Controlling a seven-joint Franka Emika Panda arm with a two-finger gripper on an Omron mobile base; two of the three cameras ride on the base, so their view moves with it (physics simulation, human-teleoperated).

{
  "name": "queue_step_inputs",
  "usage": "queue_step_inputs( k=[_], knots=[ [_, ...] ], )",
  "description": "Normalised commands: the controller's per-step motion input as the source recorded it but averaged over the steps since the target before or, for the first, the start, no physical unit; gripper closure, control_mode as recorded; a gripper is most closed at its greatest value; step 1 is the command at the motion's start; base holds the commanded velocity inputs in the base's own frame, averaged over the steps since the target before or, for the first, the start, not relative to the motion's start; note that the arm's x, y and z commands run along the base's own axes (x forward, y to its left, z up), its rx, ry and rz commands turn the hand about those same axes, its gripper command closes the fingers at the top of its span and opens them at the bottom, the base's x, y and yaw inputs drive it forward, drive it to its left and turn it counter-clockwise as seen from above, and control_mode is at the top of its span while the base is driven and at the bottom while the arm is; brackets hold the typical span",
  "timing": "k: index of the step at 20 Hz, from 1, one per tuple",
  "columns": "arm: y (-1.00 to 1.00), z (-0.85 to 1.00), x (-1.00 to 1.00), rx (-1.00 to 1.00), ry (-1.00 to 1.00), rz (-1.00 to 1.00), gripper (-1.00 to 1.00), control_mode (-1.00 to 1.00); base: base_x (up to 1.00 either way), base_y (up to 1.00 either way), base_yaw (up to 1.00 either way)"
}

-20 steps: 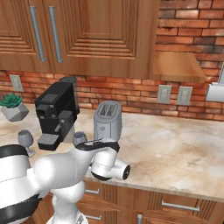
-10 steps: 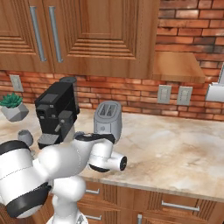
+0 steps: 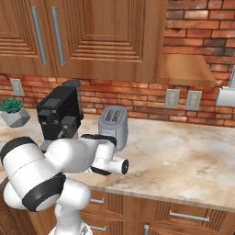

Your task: Retrieve the wine glasses from the counter and place one next to each plate.

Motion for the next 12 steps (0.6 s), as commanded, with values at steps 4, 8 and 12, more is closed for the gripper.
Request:
queue_step_inputs(
  k=[4,8,12],
  knots=[
    [0.3,-0.14,0.04,0.04,0.01,0.0,-1.0,-1.0,0.0,0.0,0.0],
    [0.21,-0.07,0.03,0.03,0.0,0.0,1.0,-1.0,0.0,0.0,0.0],
    [0.0,0.19,-0.15,0.07,-0.09,0.0,1.0,-1.0,0.0,0.0,0.0]
  ],
)
